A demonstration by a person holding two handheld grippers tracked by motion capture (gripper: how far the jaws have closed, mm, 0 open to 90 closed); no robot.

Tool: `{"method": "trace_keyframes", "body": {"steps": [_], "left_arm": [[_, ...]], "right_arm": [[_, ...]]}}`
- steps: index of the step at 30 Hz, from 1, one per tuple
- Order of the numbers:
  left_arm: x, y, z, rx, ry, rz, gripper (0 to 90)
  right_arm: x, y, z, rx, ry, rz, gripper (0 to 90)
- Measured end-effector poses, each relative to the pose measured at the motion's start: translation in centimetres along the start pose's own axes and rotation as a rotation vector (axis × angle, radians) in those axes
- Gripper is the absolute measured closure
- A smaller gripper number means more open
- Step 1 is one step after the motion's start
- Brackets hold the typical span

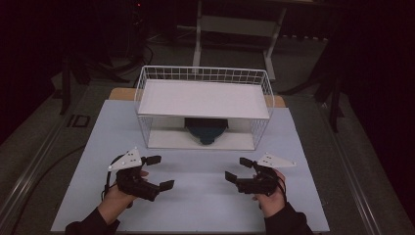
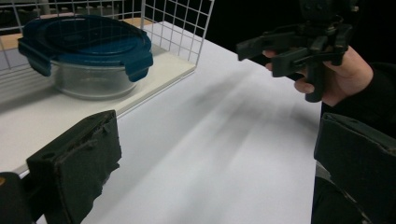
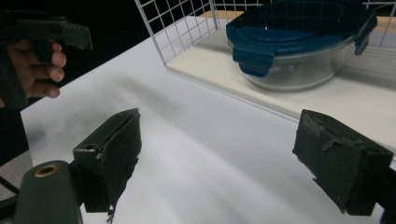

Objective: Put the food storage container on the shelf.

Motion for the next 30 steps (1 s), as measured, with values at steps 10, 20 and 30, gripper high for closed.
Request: {"method": "trace_keyframes", "body": {"steps": [10, 20, 30], "left_arm": [[-1.0, 0.3, 0.5, 0.002, 0.009, -0.005, 0.7], [-1.2, 0.7, 1.6, 0.007, 0.035, -0.006, 0.7], [-0.6, 0.0, 2.8, 0.009, 0.020, -0.020, 0.7]], "right_arm": [[-2.2, 0.8, 1.3, -0.011, 0.004, 0.040, 14.8], [-3.8, 1.7, 2.7, -0.021, 0.002, 0.069, 14.8], [-3.6, 3.4, 4.4, -0.009, -0.021, 0.090, 14.8]]}}
Point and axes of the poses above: each handheld gripper's, and its own axes: x roughly forward along the jaws, z roughly out of its underside, y roughly to its right, the point moved 9 cm from there along x, roughly forward along the jaws, and after that the axes turned 4 degrees about z, right-handed, at the moved point
